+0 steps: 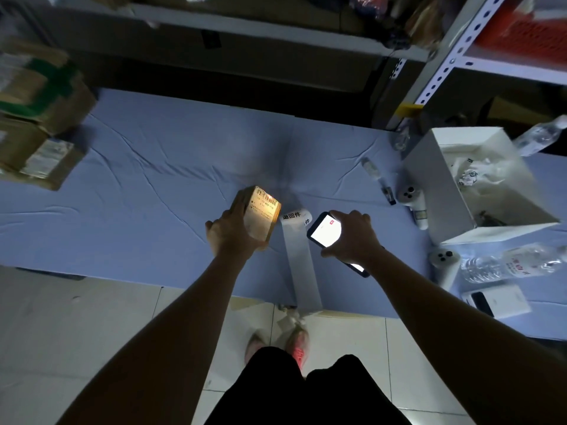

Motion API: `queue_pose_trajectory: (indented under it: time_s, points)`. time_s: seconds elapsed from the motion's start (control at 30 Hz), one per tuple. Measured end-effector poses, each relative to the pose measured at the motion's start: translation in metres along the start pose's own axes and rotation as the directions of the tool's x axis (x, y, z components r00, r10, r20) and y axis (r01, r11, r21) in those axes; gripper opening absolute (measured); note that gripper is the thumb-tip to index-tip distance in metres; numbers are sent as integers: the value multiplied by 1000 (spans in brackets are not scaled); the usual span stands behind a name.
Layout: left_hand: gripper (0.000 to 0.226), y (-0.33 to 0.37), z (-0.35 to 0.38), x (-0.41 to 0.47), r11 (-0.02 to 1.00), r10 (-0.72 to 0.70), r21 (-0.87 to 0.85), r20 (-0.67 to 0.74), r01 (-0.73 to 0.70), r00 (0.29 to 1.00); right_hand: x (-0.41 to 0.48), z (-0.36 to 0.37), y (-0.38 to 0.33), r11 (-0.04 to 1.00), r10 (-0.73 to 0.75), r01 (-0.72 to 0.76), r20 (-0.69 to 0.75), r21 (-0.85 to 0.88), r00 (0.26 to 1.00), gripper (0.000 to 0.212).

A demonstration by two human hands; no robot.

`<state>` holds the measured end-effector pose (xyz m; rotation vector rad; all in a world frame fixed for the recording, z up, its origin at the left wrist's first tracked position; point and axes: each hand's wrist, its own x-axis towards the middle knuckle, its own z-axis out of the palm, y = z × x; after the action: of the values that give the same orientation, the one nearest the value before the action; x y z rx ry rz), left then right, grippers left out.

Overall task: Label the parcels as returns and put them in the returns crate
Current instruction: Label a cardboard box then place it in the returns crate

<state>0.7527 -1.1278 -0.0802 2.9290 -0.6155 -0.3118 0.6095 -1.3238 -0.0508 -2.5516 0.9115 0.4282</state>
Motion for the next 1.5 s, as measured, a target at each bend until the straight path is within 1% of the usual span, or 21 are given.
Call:
queue_pose_trajectory:
  time_s: [0.1, 0.17, 0.23, 0.3, 0.4, 0.47, 0.57, 0.63, 0.73, 0.77, 0.8, 0.97, 1.03, 1.07, 1.1, 1.17, 1.2, 1.23, 1.33, 1.43, 1.5]
  points:
    - [125, 0, 2, 1, 1000, -11, -7, 11, 11, 1000, 0, -1, 2, 1000, -6, 6, -2, -26, 1000, 95]
    - [127, 0, 2, 2, 1000, -8, -26, 17, 8, 1000, 1, 0, 4, 1000, 22, -22, 1, 2, 1000, 95]
    - [123, -2, 0, 7, 998, -16, -57, 76, 20, 997, 4, 4, 7, 997, 65, -65, -7, 42, 998, 95]
    - [111, -11, -3, 15, 988, -62, -132, 170, 85, 984, 11, 12, 12, 991, 120, -119, -11, 66, 993, 97]
    - [100, -30, 0, 22, 928, -88, -327, 269, 177, 959, 17, 24, 17, 976, 197, -193, -27, 95, 980, 96]
    - [101, -37, 1, 23, 889, -74, -411, 301, 200, 951, 20, 32, 19, 962, 249, -245, -20, 117, 968, 94]
    - [108, -35, 4, 20, 888, -79, -410, 309, 208, 948, 30, 41, 25, 959, 264, -262, -8, 113, 964, 92]
    - [106, -28, 5, 17, 912, -89, -376, 202, 161, 975, 35, 45, 27, 961, 257, -255, -5, 108, 966, 89]
    - [81, -9, 2, 11, 951, -35, -308, -52, 17, 998, 42, 48, 28, 964, 238, -235, -9, 125, 971, 86]
    - [71, 0, 0, 12, 962, 3, -273, -93, -28, 996, 45, 49, 30, 967, 225, -222, -11, 125, 974, 86]
    - [63, 9, -1, 13, 967, 46, -244, -100, -69, 994, 46, 49, 31, 970, 211, -209, -7, 126, 977, 86]
    - [34, 41, 6, 18, 951, 286, -129, 16, -282, 958, 52, 54, 40, 969, 181, -181, 19, 168, 983, 86]
    - [38, 50, 11, 17, 934, 344, -125, 61, -335, 937, 52, 54, 38, 977, 197, -195, -8, 83, 980, 79]
    - [42, 55, 14, 17, 926, 368, -126, 78, -357, 927, 53, 55, 35, 980, 198, -196, -63, 40, 978, 71]
    - [43, 58, 18, 18, 919, 384, -128, 86, -372, 919, 53, 55, 29, 983, 181, -175, -138, 55, 974, 61]
    - [44, 63, 26, 20, 918, 380, -160, 89, -363, 921, 57, 55, 13, 963, 136, -78, -210, 260, 968, 35]
    - [45, 65, 30, 22, 919, 373, -175, 91, -354, 923, 60, 55, 3, 929, 127, -59, -165, 366, 978, 25]
    - [45, 67, 34, 24, 919, 371, -180, 97, -351, 923, 64, 54, -5, 890, 134, -83, -84, 448, 987, 22]
    - [44, 70, 45, 28, 920, 368, -198, 135, -339, 920, 75, 58, -19, 775, 200, -238, 129, 586, 971, 28]
    - [37, 70, 52, 33, 909, 353, -284, 133, -306, 926, 80, 64, -19, 696, 224, -292, 188, 656, 956, 28]
    - [34, 69, 54, 36, 904, 346, -314, 136, -291, 928, 80, 66, -15, 622, 226, -300, 201, 723, 953, 14]
